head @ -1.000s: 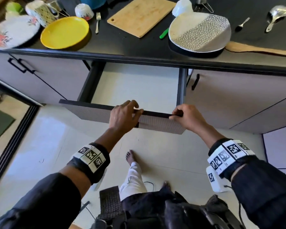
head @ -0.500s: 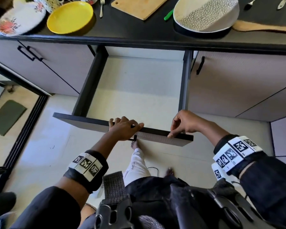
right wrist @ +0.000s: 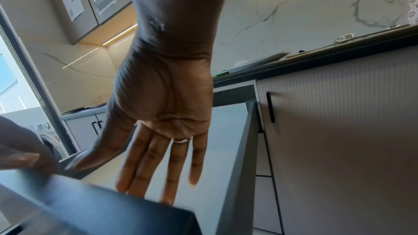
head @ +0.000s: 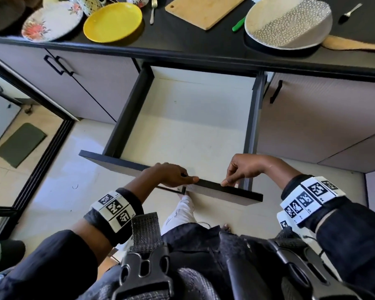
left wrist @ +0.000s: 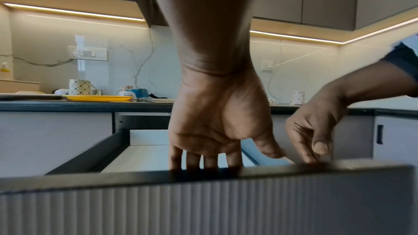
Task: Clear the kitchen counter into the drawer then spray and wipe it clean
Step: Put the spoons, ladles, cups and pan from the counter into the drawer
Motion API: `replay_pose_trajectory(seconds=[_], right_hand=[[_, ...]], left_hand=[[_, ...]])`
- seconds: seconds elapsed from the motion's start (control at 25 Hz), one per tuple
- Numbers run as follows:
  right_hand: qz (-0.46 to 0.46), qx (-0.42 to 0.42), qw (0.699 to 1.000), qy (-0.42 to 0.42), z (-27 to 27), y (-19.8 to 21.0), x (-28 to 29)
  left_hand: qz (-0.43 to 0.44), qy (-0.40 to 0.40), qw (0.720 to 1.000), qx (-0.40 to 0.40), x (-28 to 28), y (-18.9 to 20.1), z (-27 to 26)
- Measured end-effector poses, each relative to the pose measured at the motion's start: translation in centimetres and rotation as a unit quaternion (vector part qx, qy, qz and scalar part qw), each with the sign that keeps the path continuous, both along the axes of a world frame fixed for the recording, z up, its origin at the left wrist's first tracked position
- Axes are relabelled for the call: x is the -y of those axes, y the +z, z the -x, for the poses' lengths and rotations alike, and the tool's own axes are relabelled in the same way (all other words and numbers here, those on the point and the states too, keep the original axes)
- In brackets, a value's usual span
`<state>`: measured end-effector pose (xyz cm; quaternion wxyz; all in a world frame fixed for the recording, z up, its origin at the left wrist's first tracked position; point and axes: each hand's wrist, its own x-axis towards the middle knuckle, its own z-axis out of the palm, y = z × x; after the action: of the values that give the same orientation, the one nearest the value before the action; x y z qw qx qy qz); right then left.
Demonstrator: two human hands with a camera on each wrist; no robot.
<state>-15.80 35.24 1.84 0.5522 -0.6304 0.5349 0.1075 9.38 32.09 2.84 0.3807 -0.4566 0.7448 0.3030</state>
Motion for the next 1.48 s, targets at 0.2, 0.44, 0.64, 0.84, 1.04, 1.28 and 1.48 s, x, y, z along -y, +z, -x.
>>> replay_pose_trajectory(seconds=[0.2,0.44,0.64,0.84,1.04,1.28,1.48], right_hand=[[0.133,0.060,0.975,-0.165,-0.8,2.9,8.3],[0.319,0.081,0.909,-0.256,-3.3,10.4,22.8],[0.357,-0.058,0.899,-0.245,-6.1,11.4,33.1],[0.284,-0.161,0.906,-0.270,-6.5,6.7,36.9],[0.251,-0.238,0.916,-0.202,-6.4,5.2,36.8],[0.231,-0.305,0.907,-0.177,-6.3,6.8,39.0],[0.229,-0.311,0.901,-0.196,-6.3,7.2,39.6]], left_hand=[[0.003,0.155,0.976,-0.155,10.1,4.4,-1.7],[0.246,0.227,0.896,-0.292,28.9,8.2,-3.9],[0.296,0.240,0.885,-0.268,42.2,8.9,-4.6],[0.304,0.217,0.879,-0.297,51.8,6.0,-2.7],[0.299,0.161,0.908,-0.247,57.2,4.4,0.3],[0.366,0.169,0.887,-0.227,59.2,3.3,2.1],[0.282,0.259,0.892,-0.242,58.6,4.1,2.5]])
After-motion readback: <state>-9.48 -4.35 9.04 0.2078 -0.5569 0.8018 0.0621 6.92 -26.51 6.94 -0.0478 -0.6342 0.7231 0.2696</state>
